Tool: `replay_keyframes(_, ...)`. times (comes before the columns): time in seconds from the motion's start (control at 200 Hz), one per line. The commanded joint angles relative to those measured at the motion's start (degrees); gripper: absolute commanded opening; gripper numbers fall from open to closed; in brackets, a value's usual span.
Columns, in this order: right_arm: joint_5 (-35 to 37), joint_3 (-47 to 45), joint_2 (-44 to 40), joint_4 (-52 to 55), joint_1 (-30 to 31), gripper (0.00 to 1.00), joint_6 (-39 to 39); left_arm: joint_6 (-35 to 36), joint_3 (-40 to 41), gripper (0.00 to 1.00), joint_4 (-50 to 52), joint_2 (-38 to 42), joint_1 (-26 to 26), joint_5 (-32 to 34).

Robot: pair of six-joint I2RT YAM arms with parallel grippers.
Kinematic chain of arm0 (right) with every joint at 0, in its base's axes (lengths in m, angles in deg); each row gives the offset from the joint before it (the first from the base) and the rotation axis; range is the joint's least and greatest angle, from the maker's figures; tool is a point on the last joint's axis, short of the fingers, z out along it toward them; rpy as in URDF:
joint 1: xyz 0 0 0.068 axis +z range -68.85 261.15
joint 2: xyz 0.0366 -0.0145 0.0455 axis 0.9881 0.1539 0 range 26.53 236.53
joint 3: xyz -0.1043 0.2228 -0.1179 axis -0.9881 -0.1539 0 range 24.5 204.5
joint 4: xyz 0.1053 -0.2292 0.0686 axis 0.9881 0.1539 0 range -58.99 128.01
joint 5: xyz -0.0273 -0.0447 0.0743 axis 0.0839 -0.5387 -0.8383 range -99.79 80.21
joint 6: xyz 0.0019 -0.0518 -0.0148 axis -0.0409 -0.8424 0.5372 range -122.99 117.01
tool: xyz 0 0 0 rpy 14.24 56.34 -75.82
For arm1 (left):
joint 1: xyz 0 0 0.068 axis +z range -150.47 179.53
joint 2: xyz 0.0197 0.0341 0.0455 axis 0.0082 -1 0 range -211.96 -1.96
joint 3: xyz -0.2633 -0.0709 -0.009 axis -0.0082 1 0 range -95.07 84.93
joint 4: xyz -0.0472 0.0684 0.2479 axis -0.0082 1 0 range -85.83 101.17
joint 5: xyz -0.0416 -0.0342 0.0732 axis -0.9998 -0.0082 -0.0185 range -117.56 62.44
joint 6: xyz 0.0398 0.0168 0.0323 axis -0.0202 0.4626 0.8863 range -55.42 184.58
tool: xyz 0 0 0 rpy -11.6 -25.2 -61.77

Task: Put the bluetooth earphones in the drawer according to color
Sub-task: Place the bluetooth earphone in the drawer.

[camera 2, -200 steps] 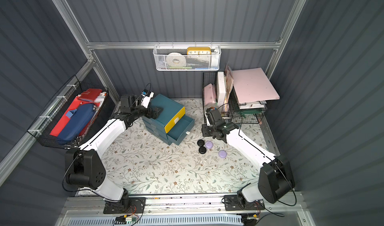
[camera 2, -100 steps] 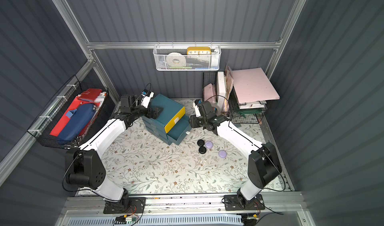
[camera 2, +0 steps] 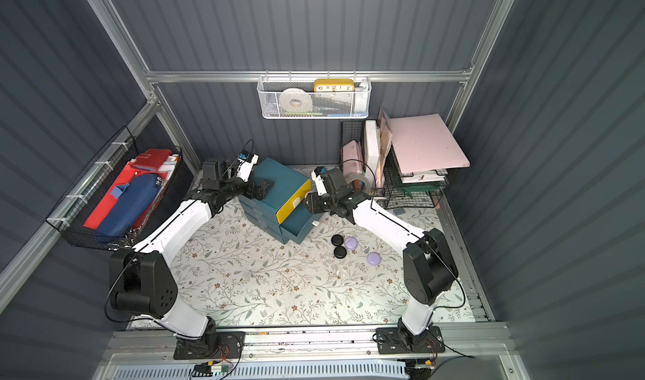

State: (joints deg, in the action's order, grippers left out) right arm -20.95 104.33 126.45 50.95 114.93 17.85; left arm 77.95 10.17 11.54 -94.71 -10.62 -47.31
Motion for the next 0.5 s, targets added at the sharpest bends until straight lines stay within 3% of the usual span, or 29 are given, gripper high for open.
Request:
replay_keyframes(0.0, -1.4, 1.3, 0.6, -2.5, 0.5, 0.00, 0.9, -2.6, 2.1, 0.99, 10.9, -3.6, -0.1, 0.6)
replay_keyframes(0.495, -5.2, 3.1, 3.9, -3.5, 1.7, 0.00, 2.8, -2.5, 2.2, 0.99, 10.8, -2.7, -0.1, 0.9)
